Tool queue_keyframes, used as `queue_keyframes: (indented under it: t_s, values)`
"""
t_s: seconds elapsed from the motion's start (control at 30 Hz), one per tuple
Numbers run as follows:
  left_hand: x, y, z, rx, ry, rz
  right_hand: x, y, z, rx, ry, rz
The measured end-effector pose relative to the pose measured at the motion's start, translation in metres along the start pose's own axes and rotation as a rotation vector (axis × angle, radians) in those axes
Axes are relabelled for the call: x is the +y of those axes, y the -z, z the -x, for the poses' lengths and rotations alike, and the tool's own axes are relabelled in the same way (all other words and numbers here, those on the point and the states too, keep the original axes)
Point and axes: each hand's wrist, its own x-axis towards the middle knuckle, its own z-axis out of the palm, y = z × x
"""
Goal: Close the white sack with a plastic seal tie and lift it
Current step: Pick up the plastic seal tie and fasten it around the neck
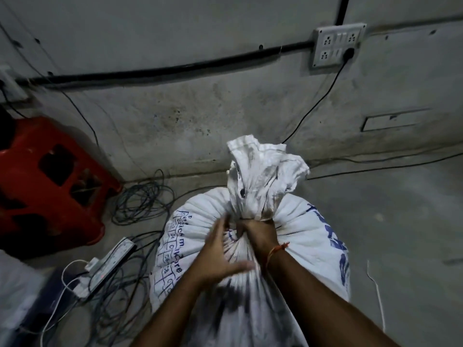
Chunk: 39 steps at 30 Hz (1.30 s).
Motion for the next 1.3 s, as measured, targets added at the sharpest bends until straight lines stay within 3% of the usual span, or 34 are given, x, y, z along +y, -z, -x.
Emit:
queue_keyframes:
  t_s: [0.07, 0.13, 0.27, 0.37, 0.47, 0.6, 0.77, 0.87, 0.93, 1.03, 1.1, 1.17, 1.3]
  values:
    - [-0.025, -0.027, 0.000, -0.053, 0.013, -0.152, 0.012, -0.005, -0.008, -0.044, 0.007, -0.002]
    - [-0.032, -0.053, -0.008, 0.050, 0.022, -0.154, 0.020, -0.005, -0.014, -0.094, 0.025, 0.041]
    - [-0.041, -0.078, -0.028, 0.311, 0.008, 0.025, 0.023, 0.004, -0.024, -0.192, -0.022, 0.155]
    - [-0.041, -0.083, -0.045, 0.404, -0.051, 0.142, 0.026, 0.006, -0.030, -0.260, -0.136, 0.109]
    - [-0.054, -0.088, -0.062, 0.406, 0.013, 0.163, 0.031, 0.005, -0.034, -0.266, -0.226, 0.014]
    - [-0.063, -0.088, -0.061, 0.438, 0.126, 0.167, 0.035, 0.010, -0.032, -0.437, -0.272, 0.002]
    - [-0.050, -0.088, -0.053, 0.586, 0.060, 0.214, 0.036, 0.015, -0.017, -0.353, -0.269, -0.157]
    - [-0.051, -0.087, -0.051, 0.594, 0.097, 0.209, 0.048, 0.020, -0.008, -0.216, -0.048, -0.288]
    - [-0.049, -0.087, -0.050, 0.616, 0.132, 0.167, 0.056, 0.028, 0.000, -0.176, 0.161, -0.081]
    - [-0.041, -0.084, -0.047, 0.678, 0.191, 0.215, 0.063, 0.051, 0.006, -0.212, 0.484, 0.569]
    - [-0.039, -0.081, -0.048, 0.673, 0.210, 0.288, 0.070, 0.062, 0.014, -0.184, 0.550, 0.960]
    - [-0.038, -0.076, -0.046, 0.648, 0.156, 0.263, 0.083, 0.065, 0.020, -0.135, 0.499, 1.233]
    - [-0.038, -0.064, -0.050, 0.668, -0.166, -0.093, 0.087, 0.059, 0.007, -0.083, 0.527, 1.057]
